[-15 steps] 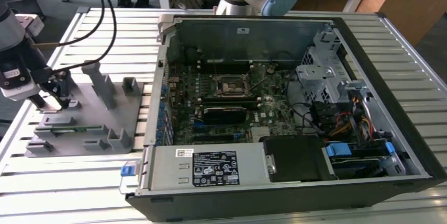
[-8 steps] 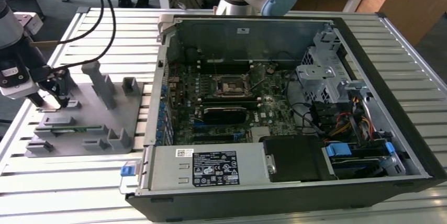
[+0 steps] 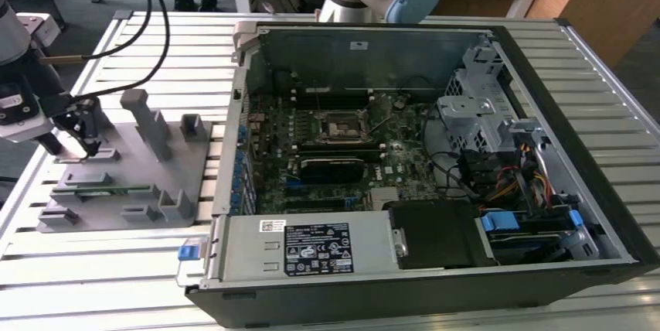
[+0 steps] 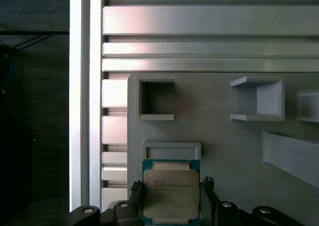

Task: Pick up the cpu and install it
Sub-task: 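Pick up the cpu and move it towards the insertion slot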

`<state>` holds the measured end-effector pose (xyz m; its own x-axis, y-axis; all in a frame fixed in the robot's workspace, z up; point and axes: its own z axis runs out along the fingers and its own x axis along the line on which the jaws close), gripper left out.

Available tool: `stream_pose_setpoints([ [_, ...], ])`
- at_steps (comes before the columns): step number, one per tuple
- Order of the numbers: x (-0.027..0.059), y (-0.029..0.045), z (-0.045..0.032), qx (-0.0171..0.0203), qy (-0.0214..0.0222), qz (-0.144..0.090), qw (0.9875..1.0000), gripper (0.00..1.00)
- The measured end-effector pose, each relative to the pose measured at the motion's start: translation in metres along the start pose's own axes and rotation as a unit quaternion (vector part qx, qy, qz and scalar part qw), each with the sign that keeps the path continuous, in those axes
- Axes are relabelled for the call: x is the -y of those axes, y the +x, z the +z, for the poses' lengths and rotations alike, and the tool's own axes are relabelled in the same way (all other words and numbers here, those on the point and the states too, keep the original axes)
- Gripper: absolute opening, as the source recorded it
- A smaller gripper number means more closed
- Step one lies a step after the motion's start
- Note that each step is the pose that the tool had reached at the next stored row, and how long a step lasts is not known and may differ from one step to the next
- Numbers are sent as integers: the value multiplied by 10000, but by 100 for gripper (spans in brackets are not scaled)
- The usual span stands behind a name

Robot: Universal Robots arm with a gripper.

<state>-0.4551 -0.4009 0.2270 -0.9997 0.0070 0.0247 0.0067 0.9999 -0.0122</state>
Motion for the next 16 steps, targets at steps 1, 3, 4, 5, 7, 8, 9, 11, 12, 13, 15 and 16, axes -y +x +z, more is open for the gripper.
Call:
stream_pose_setpoints([
  [1,0,0,-7,0,0,0,10000,54],
  [3,0,1,-23,-1,0,0,10000,54],
  [4,0,1,-31,0,0,0,10000,54],
  [5,0,1,-40,0,0,0,10000,54],
  [7,1,1,-54,0,0,0,10000,54],
  [8,0,2,-59,0,0,0,10000,54],
  [9,0,2,-64,0,0,0,10000,54],
  [11,1,2,-76,-1,0,0,10000,54],
  [12,1,2,-83,-1,0,0,10000,54],
  [13,1,2,-90,0,0,0,10000,54],
  [15,1,3,-103,-1,0,0,10000,54],
  [16,1,3,-109,0,0,0,10000,54],
])
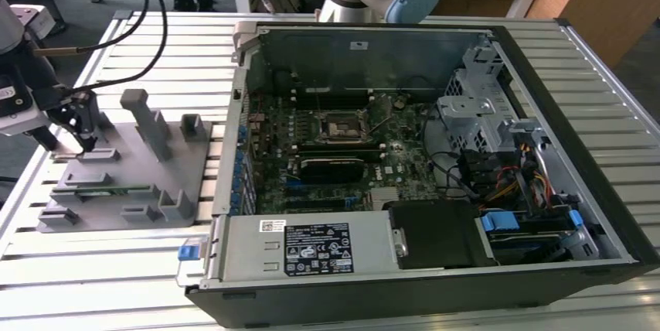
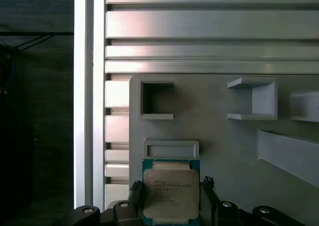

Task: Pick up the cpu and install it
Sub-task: 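Pick up the cpu and move it towards the insertion slot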

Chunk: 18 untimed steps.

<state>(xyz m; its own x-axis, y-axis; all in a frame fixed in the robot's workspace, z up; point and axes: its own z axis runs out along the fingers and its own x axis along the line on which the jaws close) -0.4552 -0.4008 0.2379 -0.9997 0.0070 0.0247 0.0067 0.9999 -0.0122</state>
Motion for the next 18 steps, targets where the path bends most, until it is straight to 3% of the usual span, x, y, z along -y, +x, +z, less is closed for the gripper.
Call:
stream_pose_setpoints([
  [18,3,6,-228,0,0,0,10000,54],
])
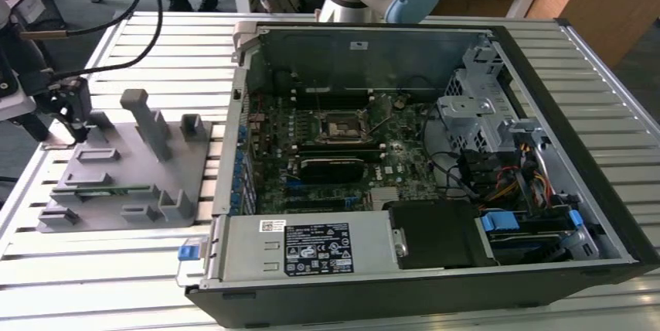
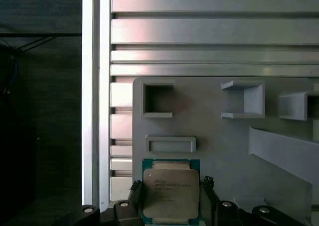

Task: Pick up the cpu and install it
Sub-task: 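Pick up the cpu and move it towards the insertion slot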

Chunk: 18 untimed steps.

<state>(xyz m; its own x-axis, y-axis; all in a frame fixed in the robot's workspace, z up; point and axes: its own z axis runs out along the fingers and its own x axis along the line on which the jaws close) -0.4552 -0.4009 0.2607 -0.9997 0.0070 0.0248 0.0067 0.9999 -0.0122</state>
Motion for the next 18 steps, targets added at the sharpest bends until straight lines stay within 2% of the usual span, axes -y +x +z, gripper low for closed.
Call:
stream_pose_setpoints([
  [13,3,6,-234,0,0,0,10000,54],
  [18,4,8,-347,0,0,0,10000,54],
])
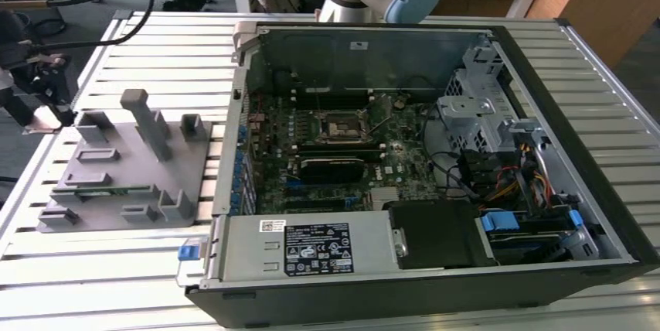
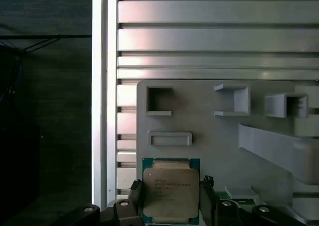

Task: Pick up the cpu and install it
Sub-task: 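Pick up the cpu and move it towards the insertion slot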

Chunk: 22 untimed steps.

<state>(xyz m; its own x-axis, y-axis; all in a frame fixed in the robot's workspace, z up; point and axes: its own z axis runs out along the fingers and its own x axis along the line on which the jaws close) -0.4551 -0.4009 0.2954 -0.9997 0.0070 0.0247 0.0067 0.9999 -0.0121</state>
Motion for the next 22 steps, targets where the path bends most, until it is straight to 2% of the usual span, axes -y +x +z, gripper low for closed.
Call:
stream_pose_setpoints([
  [7,2,4,-153,0,0,0,10000,54],
  [22,5,10,-419,0,0,0,10000,54],
])
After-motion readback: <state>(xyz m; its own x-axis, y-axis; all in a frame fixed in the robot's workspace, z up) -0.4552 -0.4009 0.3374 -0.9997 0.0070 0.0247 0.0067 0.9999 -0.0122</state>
